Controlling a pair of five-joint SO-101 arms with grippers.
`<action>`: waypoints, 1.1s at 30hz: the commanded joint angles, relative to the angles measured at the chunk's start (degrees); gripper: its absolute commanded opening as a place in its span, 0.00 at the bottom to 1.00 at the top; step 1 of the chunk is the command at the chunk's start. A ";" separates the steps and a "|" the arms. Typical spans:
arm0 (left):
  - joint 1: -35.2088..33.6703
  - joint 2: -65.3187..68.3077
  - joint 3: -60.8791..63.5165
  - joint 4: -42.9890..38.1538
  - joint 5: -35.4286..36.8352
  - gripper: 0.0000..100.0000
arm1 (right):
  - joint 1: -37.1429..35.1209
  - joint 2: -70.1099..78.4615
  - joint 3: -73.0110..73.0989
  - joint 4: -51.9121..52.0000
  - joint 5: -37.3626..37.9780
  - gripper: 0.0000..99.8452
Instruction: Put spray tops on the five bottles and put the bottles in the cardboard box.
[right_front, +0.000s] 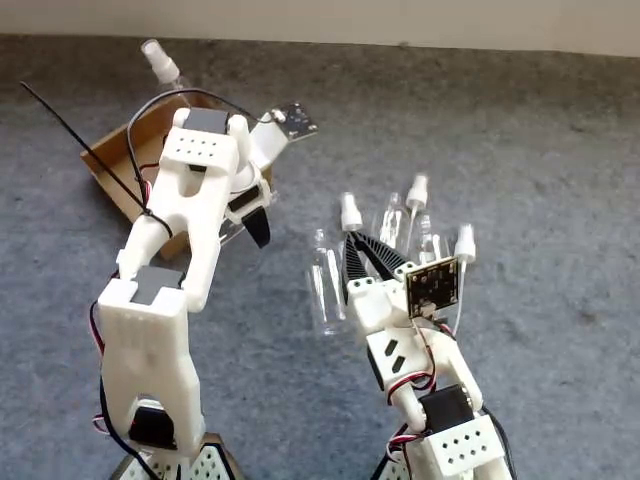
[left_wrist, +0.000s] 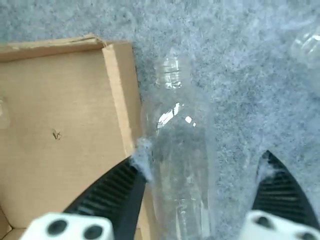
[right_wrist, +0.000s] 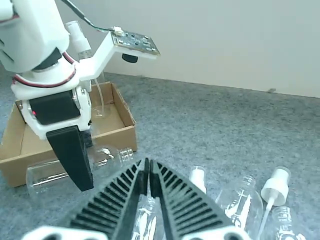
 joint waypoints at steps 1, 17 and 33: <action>0.57 -0.66 -1.01 -0.53 -0.53 0.29 | 0.57 -0.22 7.16 0.13 0.53 0.01; 1.10 -0.66 5.76 -0.62 -0.53 0.29 | 0.48 -0.22 7.16 0.13 0.53 0.01; 1.19 -0.66 11.21 -3.34 -13.89 0.29 | 0.48 -0.22 7.16 0.13 0.53 0.01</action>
